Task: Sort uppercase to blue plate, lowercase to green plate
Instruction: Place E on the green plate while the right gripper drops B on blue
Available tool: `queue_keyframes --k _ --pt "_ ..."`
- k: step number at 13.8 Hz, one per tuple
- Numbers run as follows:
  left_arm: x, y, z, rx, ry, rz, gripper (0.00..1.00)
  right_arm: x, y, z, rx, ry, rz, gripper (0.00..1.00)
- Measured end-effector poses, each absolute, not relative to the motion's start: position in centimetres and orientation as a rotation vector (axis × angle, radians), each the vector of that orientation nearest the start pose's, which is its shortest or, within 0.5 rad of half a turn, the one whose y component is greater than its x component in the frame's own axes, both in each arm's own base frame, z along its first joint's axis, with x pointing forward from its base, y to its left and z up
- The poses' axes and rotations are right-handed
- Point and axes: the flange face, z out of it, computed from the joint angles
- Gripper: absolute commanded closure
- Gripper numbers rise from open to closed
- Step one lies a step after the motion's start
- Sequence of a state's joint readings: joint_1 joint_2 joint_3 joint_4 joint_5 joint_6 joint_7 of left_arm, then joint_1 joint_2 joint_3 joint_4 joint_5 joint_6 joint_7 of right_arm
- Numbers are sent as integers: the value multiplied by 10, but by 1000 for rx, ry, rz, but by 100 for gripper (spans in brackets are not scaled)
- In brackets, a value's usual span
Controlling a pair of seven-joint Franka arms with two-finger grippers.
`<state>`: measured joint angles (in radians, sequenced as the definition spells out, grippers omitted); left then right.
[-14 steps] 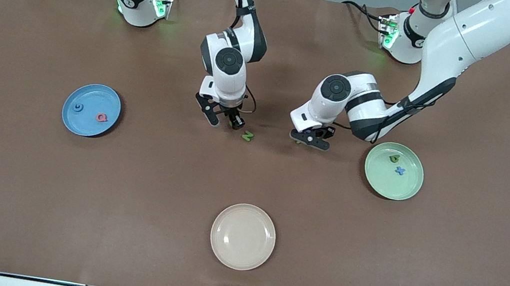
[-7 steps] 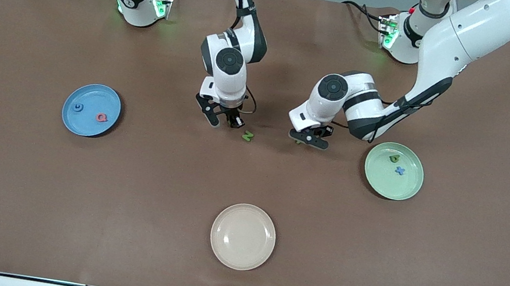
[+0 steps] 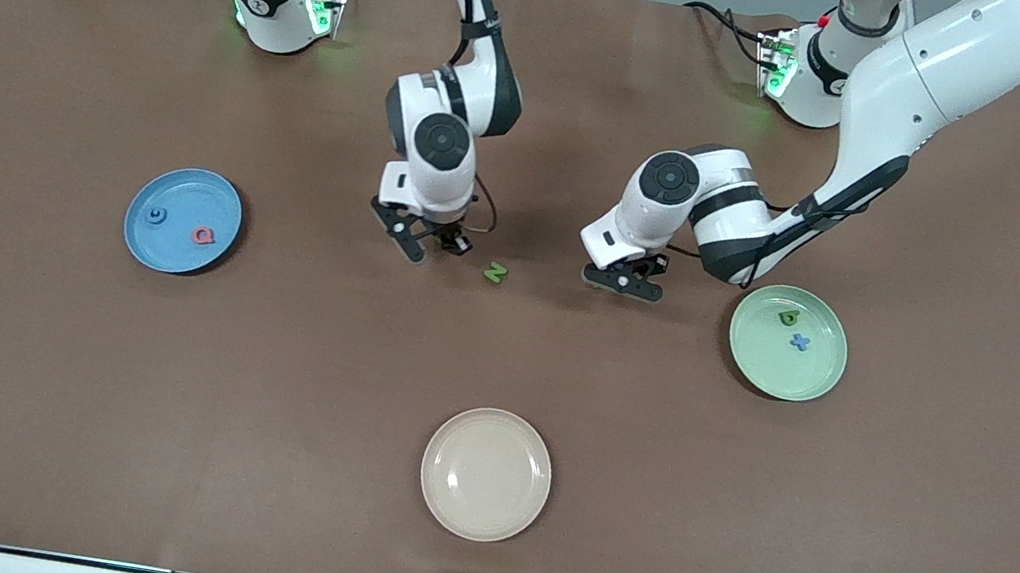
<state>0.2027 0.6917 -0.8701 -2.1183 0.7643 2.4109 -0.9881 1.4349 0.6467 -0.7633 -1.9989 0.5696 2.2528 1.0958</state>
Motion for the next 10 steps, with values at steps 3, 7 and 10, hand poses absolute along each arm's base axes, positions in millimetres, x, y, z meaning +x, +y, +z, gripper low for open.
queue_keyframes --k 3,7,10 --pt "448 -342 204 -3140 263 6 92 478 315 234 -3086 1093 205 99" --pt "469 -289 241 -3131 195 0 92 493 216 258 -3163 796 279 99" --pt "482 -216 233 -3132 157 58 92 496 145 267 -3209 535 297 97"
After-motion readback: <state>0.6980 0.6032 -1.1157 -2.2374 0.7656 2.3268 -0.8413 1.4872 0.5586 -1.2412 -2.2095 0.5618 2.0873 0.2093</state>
